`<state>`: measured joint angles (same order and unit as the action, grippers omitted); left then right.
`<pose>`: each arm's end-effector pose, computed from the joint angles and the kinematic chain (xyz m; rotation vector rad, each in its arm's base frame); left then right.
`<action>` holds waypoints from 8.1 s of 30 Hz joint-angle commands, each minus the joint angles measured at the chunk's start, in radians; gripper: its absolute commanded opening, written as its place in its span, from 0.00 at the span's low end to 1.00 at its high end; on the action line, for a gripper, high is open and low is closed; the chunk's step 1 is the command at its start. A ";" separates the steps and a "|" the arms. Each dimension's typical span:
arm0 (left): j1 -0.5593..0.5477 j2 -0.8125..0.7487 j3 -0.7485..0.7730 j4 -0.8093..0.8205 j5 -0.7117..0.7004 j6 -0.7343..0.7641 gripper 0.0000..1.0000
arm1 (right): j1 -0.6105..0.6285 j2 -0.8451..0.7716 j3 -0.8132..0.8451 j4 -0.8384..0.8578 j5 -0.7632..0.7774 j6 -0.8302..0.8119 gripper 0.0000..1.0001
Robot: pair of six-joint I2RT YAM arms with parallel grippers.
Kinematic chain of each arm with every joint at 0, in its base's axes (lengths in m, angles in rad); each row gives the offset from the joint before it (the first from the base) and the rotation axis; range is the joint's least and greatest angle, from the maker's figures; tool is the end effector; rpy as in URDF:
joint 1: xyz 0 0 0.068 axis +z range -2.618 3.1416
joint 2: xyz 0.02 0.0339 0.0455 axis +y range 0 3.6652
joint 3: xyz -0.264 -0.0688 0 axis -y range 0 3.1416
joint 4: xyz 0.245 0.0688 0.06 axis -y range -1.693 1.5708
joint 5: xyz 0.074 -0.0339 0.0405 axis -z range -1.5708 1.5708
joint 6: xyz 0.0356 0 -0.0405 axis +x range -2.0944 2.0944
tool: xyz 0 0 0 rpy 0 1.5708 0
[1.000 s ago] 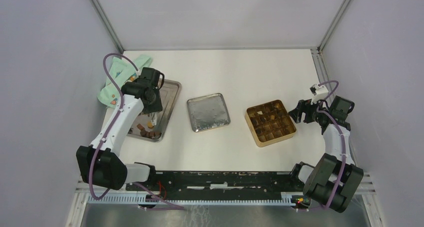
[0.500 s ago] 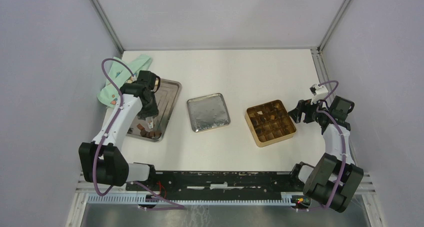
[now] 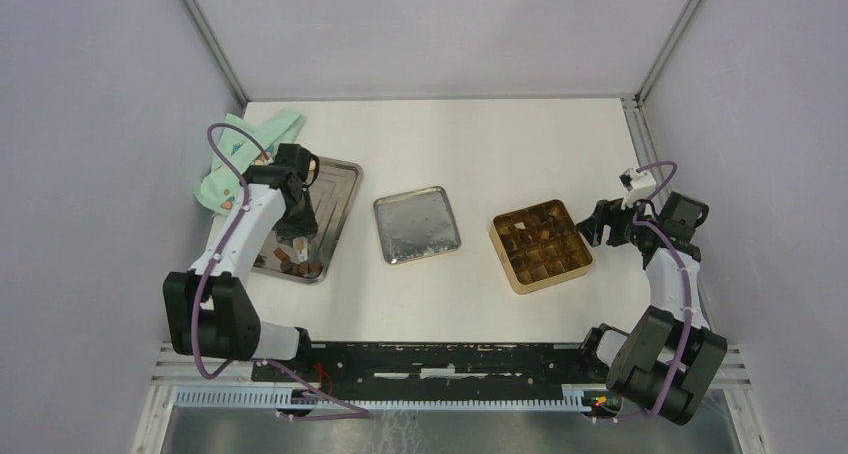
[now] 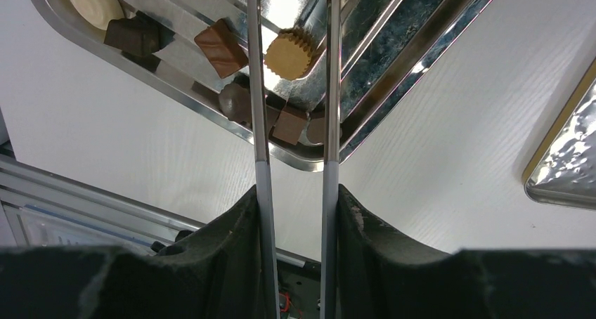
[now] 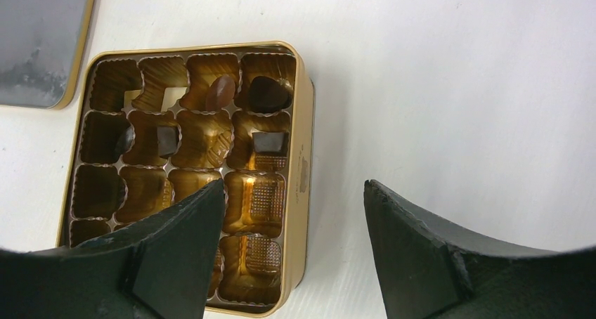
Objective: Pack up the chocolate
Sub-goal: Pick up the fake chocolate from the plate, then pick up the packing box from the center of the board, then place the packing box at the center of the board, then place the fake chocolate in the packing box.
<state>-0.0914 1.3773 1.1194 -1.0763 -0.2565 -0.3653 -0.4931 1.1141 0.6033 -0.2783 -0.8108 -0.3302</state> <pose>0.2466 -0.0135 0.2627 -0.4310 2.8084 0.2804 0.2025 -0.0795 0.2131 -0.1979 2.1082 0.4763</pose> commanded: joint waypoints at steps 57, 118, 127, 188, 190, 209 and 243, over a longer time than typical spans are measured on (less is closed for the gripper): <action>0.031 -0.021 0.076 -0.022 0.171 0.020 0.02 | -0.004 0.020 0.015 0.020 -0.021 -0.007 0.78; -0.996 0.132 0.232 0.505 0.390 0.137 0.02 | 0.198 0.203 0.232 -0.169 0.168 -0.236 0.75; -0.996 0.066 0.164 0.506 0.339 0.107 0.02 | 0.274 0.269 0.274 -0.161 0.329 -0.210 0.60; -1.008 0.021 0.071 0.730 0.370 0.182 0.02 | 0.335 0.167 0.105 0.138 0.327 0.095 0.01; -1.008 0.040 0.071 0.726 0.380 0.177 0.02 | 0.335 0.195 0.104 0.140 0.327 0.123 0.03; -1.012 0.191 0.109 0.631 0.403 0.171 0.02 | 0.264 0.127 0.085 0.100 0.213 0.070 0.73; -1.014 0.329 0.249 0.561 0.330 0.107 0.32 | 0.151 0.024 -0.063 0.174 0.107 0.076 0.75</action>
<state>-1.0992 1.7031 1.3121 -0.5251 0.0872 -0.2260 -0.3363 1.1603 0.5468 -0.1356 -0.6815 -0.2413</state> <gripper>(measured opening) 0.392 0.752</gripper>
